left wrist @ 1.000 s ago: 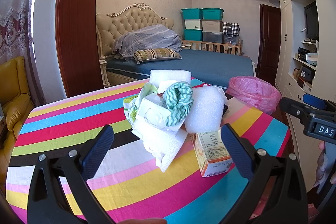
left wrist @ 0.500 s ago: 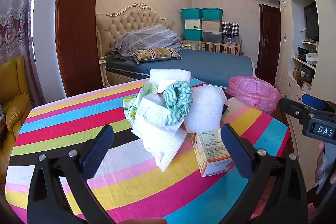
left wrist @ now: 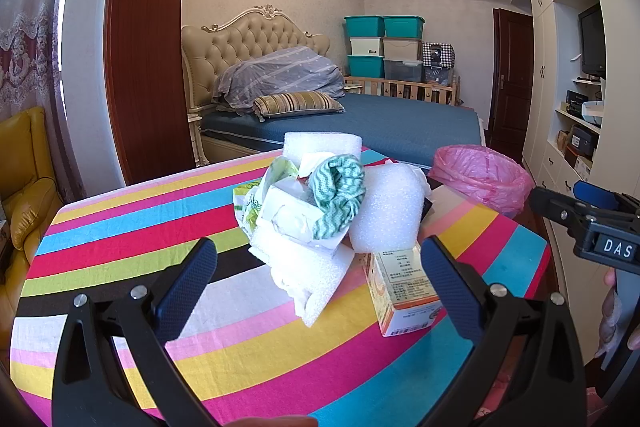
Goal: Collect trash
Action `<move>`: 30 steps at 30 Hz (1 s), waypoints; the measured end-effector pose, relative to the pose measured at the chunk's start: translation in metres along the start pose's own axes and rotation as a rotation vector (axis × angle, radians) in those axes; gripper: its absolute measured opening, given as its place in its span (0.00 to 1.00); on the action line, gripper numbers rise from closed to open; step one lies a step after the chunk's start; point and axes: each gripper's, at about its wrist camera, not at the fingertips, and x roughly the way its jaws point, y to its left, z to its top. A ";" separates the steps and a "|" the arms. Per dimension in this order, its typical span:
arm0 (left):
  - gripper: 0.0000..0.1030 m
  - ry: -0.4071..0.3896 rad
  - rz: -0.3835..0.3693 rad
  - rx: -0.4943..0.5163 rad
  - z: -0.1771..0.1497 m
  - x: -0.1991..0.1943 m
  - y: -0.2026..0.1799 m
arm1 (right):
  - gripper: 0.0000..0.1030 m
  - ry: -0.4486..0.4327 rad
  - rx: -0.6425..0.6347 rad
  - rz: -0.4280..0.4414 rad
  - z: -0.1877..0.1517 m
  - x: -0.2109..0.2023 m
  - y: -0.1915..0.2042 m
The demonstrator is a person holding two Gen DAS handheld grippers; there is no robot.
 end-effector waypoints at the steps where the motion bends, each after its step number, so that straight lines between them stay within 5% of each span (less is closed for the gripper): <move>1: 0.96 0.000 0.001 0.000 0.001 0.001 0.001 | 0.93 0.001 0.000 0.000 0.000 0.001 0.000; 22: 0.96 0.020 0.003 0.014 -0.004 0.002 0.012 | 0.93 0.055 -0.038 0.029 -0.010 0.013 0.016; 30: 0.96 0.023 0.030 -0.003 -0.008 0.002 0.037 | 0.93 0.057 -0.128 0.109 -0.010 0.032 0.048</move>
